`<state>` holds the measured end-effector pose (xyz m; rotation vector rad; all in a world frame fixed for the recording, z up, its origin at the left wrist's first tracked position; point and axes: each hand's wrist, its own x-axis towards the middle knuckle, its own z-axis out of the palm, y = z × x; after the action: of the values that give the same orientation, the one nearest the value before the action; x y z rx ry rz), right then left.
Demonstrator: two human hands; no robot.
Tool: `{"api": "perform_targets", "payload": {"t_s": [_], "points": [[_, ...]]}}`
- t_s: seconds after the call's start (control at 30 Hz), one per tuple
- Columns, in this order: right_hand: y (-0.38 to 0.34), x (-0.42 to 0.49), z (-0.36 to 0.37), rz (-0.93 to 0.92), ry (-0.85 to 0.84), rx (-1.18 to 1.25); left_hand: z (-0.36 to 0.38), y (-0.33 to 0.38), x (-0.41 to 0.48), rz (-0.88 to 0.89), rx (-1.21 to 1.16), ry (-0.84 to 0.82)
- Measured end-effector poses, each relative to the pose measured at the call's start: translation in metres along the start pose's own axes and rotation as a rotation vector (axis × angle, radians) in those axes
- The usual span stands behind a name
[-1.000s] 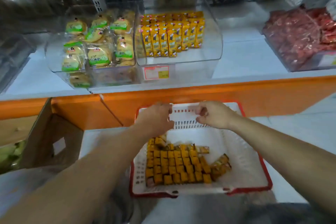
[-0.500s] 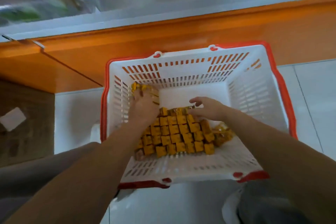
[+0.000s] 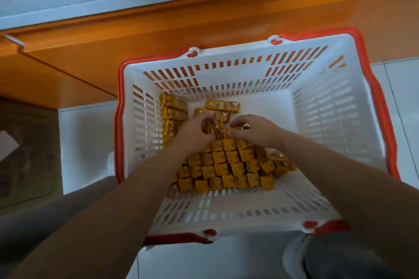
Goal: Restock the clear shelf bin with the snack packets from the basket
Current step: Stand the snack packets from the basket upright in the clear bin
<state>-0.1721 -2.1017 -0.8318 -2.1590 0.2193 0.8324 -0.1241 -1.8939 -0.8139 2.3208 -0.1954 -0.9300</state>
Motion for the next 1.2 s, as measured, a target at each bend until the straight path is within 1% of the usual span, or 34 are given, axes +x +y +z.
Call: {"api": "perform_targets", "payload": {"t_s": [0.07, 0.17, 0.27, 0.33, 0.43, 0.57, 0.7, 0.77, 0.93, 1.2], "points": [[-0.007, 0.009, 0.002, 0.006, -0.027, -0.072, 0.000, 0.001, 0.006, -0.021, 0.052, -0.038], [-0.016, 0.021, 0.002, 0.025, -0.097, -0.205, -0.005, -0.001, 0.015, -0.030, 0.034, -0.081], [-0.018, 0.026, 0.001, 0.044, -0.117, -0.130, -0.015, -0.007, 0.018, -0.039, -0.024, -0.155], [-0.016, 0.025, -0.001, 0.038, -0.105, -0.090, -0.017, -0.010, 0.021, -0.045, 0.034, -0.182], [-0.008, 0.020, -0.008, 0.030, -0.030, -0.030, -0.007, -0.007, 0.024, -0.024, 0.280, -0.111], [0.010, 0.010, -0.024, 0.052, 0.090, 0.037, 0.005, -0.004, 0.030, -0.032, 0.348, -0.031], [0.026, 0.006, -0.036, 0.062, 0.188, 0.051, -0.001, 0.000, 0.037, -0.011, 0.409, -0.067], [0.029, 0.006, -0.038, 0.084, 0.189, 0.089, -0.009, 0.003, 0.041, -0.012, 0.415, -0.094], [0.030, 0.011, -0.034, 0.115, 0.146, 0.122, -0.029, 0.004, 0.044, -0.021, 0.347, -0.226], [0.028, 0.006, -0.032, 0.058, 0.133, 0.121, -0.021, 0.001, 0.043, -0.002, 0.413, -0.259]]}}
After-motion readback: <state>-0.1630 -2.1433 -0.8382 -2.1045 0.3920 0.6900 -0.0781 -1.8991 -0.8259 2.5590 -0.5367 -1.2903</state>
